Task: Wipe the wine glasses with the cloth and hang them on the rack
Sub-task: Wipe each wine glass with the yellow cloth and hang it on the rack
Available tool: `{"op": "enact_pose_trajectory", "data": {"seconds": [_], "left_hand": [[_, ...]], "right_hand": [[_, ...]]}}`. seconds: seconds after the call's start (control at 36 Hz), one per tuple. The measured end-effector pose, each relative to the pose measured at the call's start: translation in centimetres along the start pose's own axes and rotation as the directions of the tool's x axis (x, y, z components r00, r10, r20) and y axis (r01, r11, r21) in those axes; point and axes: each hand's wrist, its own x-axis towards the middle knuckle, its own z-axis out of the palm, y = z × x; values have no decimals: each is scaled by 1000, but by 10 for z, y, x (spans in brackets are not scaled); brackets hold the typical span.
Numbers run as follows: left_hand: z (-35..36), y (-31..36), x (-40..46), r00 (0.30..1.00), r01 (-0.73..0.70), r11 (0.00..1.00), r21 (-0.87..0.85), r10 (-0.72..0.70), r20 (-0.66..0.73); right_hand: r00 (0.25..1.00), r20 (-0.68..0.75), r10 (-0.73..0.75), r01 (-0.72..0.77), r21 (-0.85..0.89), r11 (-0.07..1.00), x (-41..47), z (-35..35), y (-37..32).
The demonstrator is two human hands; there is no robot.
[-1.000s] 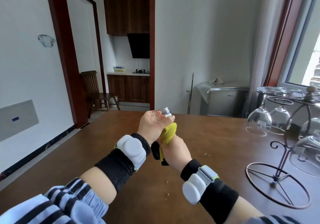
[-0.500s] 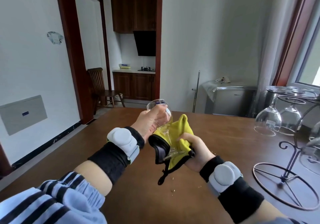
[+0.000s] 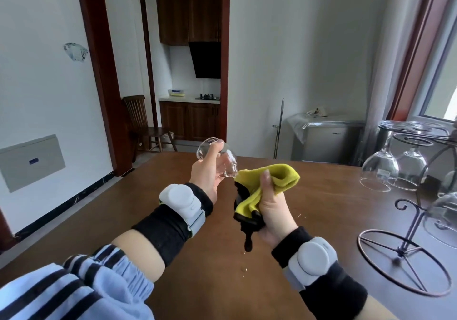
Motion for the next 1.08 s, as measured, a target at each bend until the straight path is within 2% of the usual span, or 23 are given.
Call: {"op": "enact_pose_trajectory", "data": {"seconds": [0.08, 0.14, 0.22, 0.28, 0.36, 0.44, 0.56, 0.61, 0.67, 0.72, 0.86, 0.92, 1.0, 1.08], "left_hand": [[3, -2, -4, 1000, -25, 999, -21, 25, 2], [4, -2, -6, 999, -45, 998, -39, 45, -3], [5, -3, -8, 995, -96, 995, -34, 95, -10], [4, -6, -9, 988, -153, 988, 14, 153, 11], [7, -6, -13, 957, -285, 949, 136, 274, 94], [12, -2, -18, 893, -429, 876, 221, 374, 249], [15, 3, -21, 832, -479, 849, 225, 356, 427], [14, 1, -18, 815, -503, 817, 281, 340, 469], [13, 1, -16, 814, -526, 745, 410, 304, 494], [10, 2, -15, 812, -539, 690, 483, 274, 515], [6, 0, -14, 808, -556, 589, 586, 219, 547], [5, -1, -14, 806, -559, 548, 622, 187, 561], [5, -4, -14, 807, -551, 541, 635, 151, 571], [7, -4, -13, 827, -515, 565, 644, 132, 546]], "right_hand": [[987, -153, 51, -33, 119, 992, 3, 2, 3], [976, -196, 97, -58, 193, 979, 6, 1, 3], [954, -252, 161, -107, 216, 971, 13, -3, 4], [943, -256, 211, -140, 270, 953, 14, -3, 5], [951, -211, 227, -117, 434, 893, 11, -4, 10], [963, -74, 259, -177, 552, 815, 6, -8, 22], [951, 76, 299, -289, 557, 779, 0, -14, 32], [943, 82, 322, -308, 581, 754, -2, -14, 36], [934, 50, 353, -309, 606, 733, -4, -15, 38], [918, 14, 397, -328, 592, 736, -6, -15, 39], [897, -125, 423, -350, 384, 855, -3, -7, 43], [870, -170, 463, -390, 337, 857, 0, -5, 50], [842, -289, 456, -404, 224, 887, 0, -6, 58], [863, -344, 371, -368, 75, 927, -7, -4, 50]]}}
